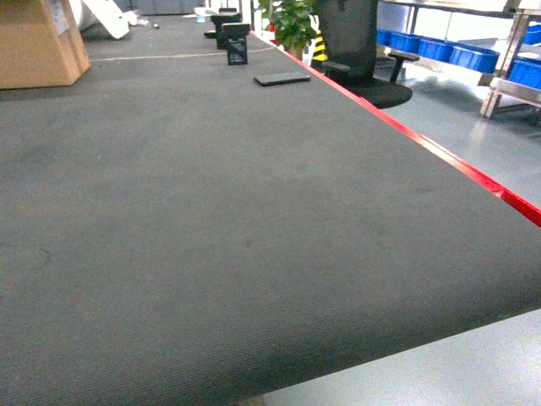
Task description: Sort blue parts and orange caps into right shelf containers
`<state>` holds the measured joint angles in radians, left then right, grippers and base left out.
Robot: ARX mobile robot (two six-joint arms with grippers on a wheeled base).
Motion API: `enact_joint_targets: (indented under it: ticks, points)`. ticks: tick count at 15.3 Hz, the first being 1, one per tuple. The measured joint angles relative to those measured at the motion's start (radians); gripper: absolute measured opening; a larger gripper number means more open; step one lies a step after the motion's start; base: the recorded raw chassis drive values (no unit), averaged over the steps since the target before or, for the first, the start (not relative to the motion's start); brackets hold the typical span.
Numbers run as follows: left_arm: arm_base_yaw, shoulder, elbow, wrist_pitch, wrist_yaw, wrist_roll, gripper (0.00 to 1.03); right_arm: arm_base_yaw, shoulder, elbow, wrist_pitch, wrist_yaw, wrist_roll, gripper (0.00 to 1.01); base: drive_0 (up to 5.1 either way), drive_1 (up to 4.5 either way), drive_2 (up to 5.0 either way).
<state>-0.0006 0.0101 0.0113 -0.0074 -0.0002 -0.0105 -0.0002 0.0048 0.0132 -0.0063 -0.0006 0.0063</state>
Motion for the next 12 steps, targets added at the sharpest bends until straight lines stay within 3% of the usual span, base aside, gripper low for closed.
enact_joint_targets:
  ticks: [12]
  points:
    - [0.000, 0.000, 0.000, 0.000, 0.000, 0.000, 0.42, 0.000, 0.000, 0.000, 0.000, 0.000, 0.000, 0.44, -1.6, -1.57, -1.6]
